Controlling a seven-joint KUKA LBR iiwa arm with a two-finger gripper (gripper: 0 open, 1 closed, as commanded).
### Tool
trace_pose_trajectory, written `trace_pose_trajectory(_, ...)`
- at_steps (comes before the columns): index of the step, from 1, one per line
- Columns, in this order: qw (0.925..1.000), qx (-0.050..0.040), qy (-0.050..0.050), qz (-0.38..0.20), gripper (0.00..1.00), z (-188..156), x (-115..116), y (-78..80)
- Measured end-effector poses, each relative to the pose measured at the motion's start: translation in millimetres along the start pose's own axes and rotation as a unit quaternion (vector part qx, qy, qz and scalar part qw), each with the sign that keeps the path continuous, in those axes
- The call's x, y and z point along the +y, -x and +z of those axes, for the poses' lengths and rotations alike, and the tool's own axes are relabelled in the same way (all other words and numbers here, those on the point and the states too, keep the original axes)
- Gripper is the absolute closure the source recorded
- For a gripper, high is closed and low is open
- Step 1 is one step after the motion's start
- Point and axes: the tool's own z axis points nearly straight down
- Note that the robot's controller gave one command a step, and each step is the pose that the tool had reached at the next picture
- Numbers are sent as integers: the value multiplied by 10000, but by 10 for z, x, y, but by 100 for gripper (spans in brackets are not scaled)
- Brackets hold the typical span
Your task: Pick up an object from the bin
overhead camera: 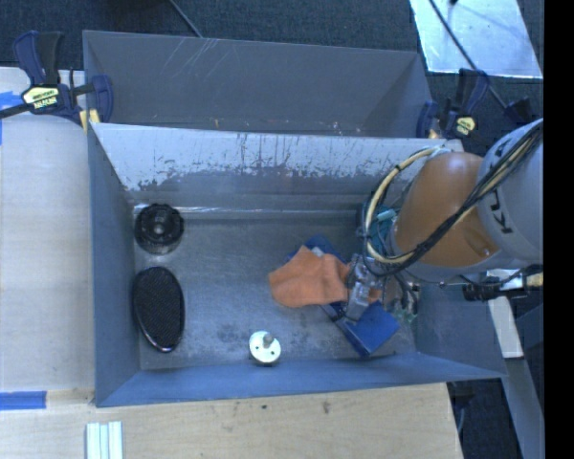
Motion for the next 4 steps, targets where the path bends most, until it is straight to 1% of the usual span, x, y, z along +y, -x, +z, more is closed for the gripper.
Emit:
trace_pose_trajectory(1,10000,29,-5,2,100,-122,-1,2)
trace_pose_trajectory(2,10000,91,-18,-6,100,-311,-5,-17)
trace_pose_trajectory(3,10000,89,-18,-8,100,-504,-4,-5)
trace_pose_trajectory(4,10000,83,-16,-9,100,-621,-3,4)
